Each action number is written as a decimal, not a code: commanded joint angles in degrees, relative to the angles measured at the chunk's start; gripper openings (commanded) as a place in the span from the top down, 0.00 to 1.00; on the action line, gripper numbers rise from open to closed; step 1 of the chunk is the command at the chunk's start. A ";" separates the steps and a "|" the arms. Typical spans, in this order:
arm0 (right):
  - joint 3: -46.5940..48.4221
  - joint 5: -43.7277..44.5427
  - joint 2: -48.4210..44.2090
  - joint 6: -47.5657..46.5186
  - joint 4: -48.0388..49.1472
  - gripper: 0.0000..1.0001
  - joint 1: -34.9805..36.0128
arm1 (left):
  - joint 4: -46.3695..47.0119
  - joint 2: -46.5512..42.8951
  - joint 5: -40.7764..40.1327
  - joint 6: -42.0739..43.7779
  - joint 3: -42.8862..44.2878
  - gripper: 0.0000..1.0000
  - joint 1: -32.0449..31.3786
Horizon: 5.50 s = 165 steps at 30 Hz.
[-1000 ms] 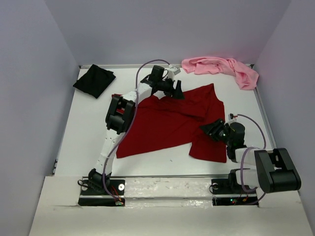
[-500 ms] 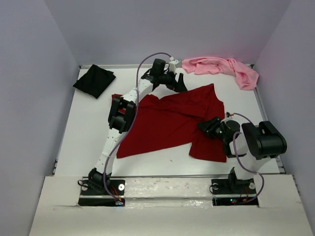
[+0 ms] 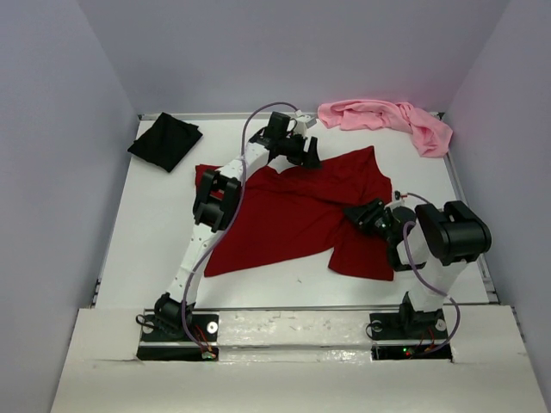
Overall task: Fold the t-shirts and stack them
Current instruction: Fold the tshirt
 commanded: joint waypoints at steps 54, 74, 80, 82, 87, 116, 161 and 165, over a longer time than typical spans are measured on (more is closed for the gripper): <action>12.85 9.82 -7.65 -9.42 -22.53 1.00 3.12 | -3.74 -1.70 -7.23 4.16 2.11 0.77 0.28; 12.59 9.12 -24.88 -5.99 -46.16 1.00 4.17 | -2.16 -1.52 -10.05 4.16 3.61 0.79 0.46; 15.83 5.35 -25.58 -3.62 -52.05 1.00 4.17 | -2.33 -1.96 -10.84 4.16 2.99 0.79 0.46; 16.89 4.82 -25.49 -3.79 -53.99 1.00 4.17 | -2.42 -2.14 -11.01 4.16 2.82 0.79 0.46; 17.51 4.46 -27.60 -2.39 -55.40 1.00 4.17 | -2.51 -2.49 -11.45 5.83 2.55 0.78 0.46; 28.84 12.70 -22.84 -19.25 -80.00 0.35 4.17 | -2.51 -3.28 -10.75 5.83 2.29 0.78 0.37; 57.58 -14.96 4.38 -29.90 -62.62 0.24 -13.58 | 26.49 -48.28 -19.27 -23.78 -65.82 0.26 -11.04; 58.81 -15.22 5.97 -29.72 -62.44 0.24 -13.58 | 27.37 -47.84 -21.12 -24.84 -67.32 0.26 -13.16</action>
